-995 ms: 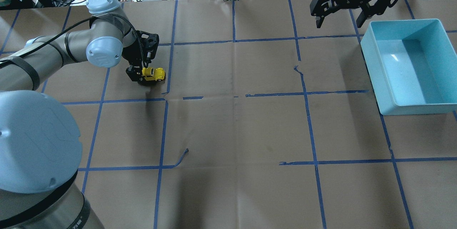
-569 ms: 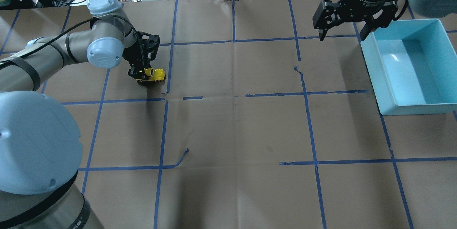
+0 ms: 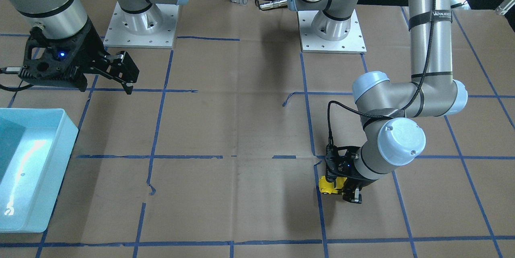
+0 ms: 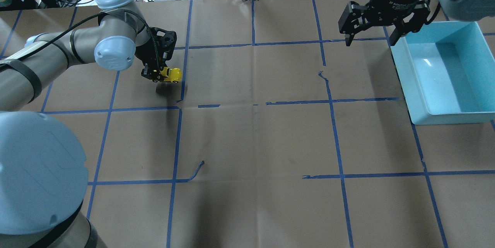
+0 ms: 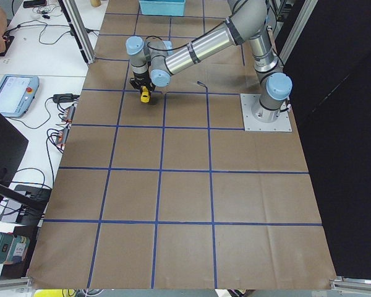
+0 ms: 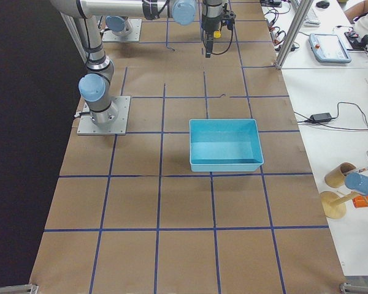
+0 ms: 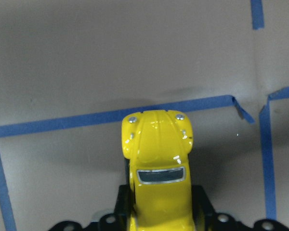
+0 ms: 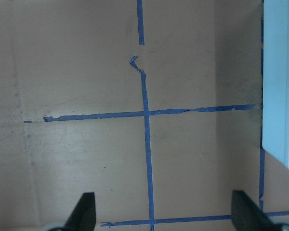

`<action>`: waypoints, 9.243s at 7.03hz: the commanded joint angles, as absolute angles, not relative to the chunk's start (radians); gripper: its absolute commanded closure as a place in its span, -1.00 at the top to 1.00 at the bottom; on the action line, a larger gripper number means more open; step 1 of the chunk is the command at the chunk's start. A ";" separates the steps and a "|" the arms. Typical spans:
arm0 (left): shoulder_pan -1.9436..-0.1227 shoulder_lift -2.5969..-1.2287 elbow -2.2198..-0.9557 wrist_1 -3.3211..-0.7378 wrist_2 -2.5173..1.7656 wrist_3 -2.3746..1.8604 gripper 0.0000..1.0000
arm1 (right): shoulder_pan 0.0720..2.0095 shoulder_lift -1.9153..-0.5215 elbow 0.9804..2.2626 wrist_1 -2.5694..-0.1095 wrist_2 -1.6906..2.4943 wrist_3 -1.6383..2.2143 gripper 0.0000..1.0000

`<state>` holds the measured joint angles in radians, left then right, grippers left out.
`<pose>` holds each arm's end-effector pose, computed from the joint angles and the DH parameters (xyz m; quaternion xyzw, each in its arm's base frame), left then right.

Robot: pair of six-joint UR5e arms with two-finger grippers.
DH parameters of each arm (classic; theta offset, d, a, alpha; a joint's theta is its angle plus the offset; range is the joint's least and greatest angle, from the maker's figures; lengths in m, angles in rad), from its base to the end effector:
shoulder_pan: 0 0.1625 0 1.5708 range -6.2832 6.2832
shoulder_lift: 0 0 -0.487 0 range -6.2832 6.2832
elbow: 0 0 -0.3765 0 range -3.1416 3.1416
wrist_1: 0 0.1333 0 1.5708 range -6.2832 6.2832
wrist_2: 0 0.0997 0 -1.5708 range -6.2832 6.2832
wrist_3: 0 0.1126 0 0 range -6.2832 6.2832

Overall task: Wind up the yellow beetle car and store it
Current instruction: 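Press the car down and drag it back toward the robot with left gripper, then keep dragging the held car backward along the table with left gripper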

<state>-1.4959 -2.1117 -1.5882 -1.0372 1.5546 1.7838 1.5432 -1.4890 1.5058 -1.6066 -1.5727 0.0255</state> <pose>-0.0848 -0.6752 0.2655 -0.7541 -0.6566 -0.0009 0.0147 0.1187 -0.5215 0.5309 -0.0266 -0.9996 0.0095 0.0010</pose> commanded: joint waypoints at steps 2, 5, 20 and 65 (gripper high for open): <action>-1.529 -2.132 -1.589 -1.034 1.557 1.787 -0.85 | 1.537 -1.483 1.502 -1.623 -1.572 0.026 1.00; -1.522 -2.152 -1.585 -1.034 1.559 1.790 -0.84 | 1.537 -1.482 1.505 -1.629 -1.559 0.040 1.00; -1.439 -2.151 -1.594 -1.031 1.555 1.801 -0.83 | 1.536 -1.463 1.502 -1.631 -1.555 0.040 1.00; -1.272 -2.178 -1.563 -1.031 1.566 1.921 -0.84 | 1.551 -1.463 1.494 -1.654 -1.468 0.041 1.00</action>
